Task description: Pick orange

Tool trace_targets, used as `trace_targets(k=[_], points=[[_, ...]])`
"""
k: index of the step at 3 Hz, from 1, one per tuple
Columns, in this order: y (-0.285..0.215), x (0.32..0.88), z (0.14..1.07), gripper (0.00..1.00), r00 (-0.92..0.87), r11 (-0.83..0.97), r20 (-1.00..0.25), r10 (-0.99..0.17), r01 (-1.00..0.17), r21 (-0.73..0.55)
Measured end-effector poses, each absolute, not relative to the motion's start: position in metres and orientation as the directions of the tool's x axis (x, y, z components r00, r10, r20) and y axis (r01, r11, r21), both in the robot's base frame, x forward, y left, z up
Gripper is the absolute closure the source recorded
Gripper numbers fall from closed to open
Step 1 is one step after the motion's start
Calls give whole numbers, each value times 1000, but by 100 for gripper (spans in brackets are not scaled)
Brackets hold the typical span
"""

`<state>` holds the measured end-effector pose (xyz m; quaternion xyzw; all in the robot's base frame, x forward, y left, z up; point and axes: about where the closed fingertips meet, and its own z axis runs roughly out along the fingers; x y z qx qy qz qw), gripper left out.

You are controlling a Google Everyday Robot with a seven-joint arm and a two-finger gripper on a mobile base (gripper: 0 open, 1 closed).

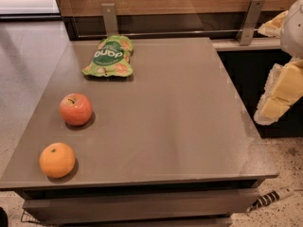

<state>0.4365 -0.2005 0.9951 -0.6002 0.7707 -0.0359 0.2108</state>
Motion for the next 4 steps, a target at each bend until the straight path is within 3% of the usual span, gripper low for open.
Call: trace_targets(k=[3, 4], points=[[-102, 433, 961, 0, 17, 227, -696, -718, -940, -256], [-67, 423, 945, 0, 47, 158, -757, -652, -968, -197]])
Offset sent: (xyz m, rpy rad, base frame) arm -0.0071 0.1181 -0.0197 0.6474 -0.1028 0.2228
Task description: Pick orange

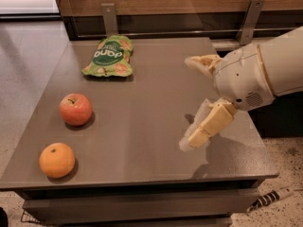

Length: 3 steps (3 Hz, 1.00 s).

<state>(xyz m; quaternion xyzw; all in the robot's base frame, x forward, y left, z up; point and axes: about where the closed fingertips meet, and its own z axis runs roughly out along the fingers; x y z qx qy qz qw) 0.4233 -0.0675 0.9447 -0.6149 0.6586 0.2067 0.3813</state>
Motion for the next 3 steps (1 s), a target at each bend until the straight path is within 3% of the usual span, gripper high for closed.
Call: trace_targets(k=[1, 3], points=[[-30, 401, 925, 0, 34, 90, -793, -608, -990, -111], [-5, 393, 907, 0, 38, 40, -829, -558, -997, -73]])
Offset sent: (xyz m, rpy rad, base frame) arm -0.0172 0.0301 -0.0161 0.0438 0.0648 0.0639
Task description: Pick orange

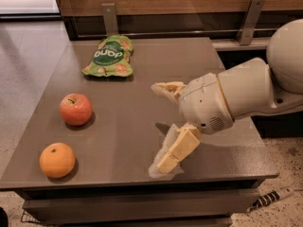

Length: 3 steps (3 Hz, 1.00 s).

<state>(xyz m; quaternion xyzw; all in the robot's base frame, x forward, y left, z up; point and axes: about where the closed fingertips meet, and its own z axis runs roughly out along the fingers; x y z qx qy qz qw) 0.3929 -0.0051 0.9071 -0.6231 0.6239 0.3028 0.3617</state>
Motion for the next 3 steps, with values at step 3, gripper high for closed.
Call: trace_targets(k=[3], points=[[72, 377, 854, 0, 31, 12, -913, -406, -999, -39]])
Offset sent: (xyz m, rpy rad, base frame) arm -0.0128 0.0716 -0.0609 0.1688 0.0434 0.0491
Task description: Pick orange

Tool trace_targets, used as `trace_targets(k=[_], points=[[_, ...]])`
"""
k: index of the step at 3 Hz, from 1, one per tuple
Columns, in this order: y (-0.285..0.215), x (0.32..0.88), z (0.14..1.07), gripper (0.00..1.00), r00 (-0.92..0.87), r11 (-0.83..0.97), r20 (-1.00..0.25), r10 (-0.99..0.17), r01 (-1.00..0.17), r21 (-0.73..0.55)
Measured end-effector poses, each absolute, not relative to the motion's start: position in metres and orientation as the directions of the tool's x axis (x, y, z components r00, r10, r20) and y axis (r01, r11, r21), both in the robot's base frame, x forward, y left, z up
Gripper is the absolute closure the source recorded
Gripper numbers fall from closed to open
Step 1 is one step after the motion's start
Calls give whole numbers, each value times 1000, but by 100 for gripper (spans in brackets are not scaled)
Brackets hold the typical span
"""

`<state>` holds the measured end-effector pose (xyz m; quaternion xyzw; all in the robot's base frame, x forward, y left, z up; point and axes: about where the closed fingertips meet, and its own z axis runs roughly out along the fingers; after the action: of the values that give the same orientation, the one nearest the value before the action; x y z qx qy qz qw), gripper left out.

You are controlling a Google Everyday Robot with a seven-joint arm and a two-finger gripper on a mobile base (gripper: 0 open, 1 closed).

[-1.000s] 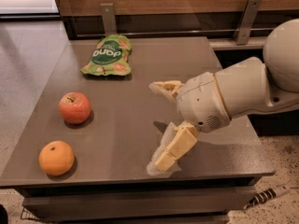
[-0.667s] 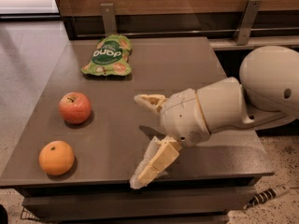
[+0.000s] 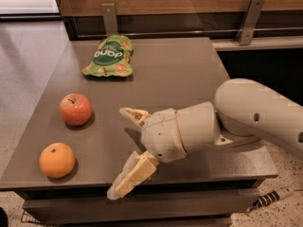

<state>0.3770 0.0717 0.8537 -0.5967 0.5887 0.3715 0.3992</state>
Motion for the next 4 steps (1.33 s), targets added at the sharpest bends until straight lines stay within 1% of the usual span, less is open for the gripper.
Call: trace_targets(k=[2, 4], points=[[127, 360, 858, 0, 44, 38, -955, -292, -998, -58], [174, 337, 859, 0, 72, 10, -967, -243, -997, -76]])
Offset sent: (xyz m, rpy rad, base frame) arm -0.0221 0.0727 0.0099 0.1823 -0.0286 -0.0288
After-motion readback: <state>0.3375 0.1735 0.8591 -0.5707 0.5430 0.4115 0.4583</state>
